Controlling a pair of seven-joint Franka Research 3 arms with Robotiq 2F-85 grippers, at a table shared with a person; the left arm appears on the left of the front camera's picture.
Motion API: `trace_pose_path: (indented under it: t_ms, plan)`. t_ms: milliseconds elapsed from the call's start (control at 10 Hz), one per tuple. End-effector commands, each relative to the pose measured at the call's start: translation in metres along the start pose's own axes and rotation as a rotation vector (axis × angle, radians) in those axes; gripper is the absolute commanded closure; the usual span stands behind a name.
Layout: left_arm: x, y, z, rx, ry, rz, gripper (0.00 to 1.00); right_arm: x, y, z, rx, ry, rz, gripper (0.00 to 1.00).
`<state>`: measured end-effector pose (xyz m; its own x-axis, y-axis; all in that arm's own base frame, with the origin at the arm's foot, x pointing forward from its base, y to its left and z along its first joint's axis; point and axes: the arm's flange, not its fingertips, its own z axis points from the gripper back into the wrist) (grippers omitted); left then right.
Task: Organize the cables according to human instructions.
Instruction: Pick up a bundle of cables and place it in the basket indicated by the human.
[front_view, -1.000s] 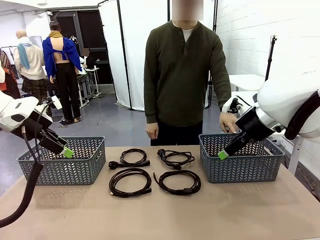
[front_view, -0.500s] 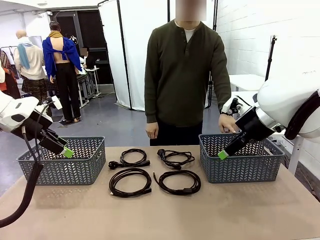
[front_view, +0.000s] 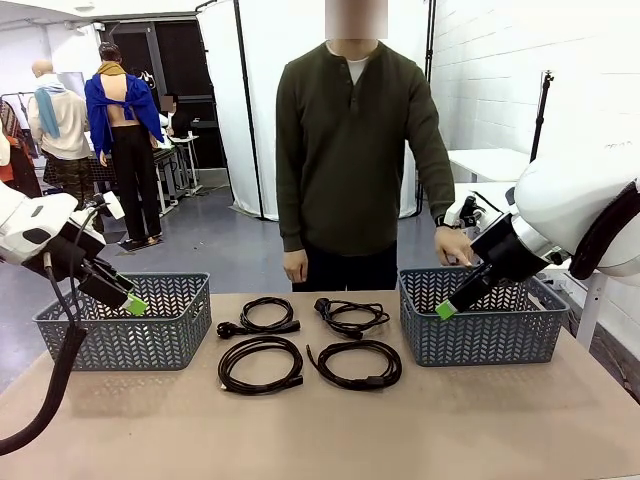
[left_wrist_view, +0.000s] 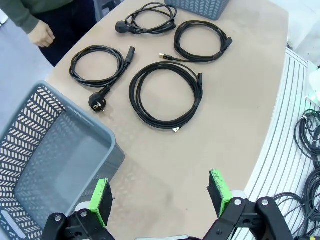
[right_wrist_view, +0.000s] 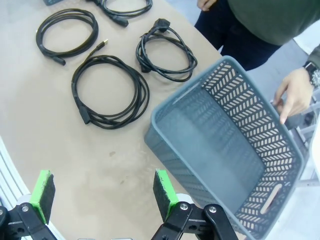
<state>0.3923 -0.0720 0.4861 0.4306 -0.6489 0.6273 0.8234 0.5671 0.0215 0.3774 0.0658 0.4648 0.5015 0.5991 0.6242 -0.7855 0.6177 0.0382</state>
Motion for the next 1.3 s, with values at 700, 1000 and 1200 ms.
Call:
trace_pose_path:
  t_ms: [700,1000,1200]
  plan:
    - [-0.001,0.004,-0.001,-0.013,-0.011,-0.01,0.0,0.0,0.0,0.0,0.0,0.0,0.0,0.0]
    - [-0.001,0.004,-0.001,-0.013,-0.011,-0.01,0.0,0.04,0.02,-0.013,0.0,0.078,0.018,0.0]
    - [-0.001,0.004,-0.001,-0.013,-0.011,-0.01,0.0,0.07,0.035,-0.032,-0.006,0.124,0.034,0.0]
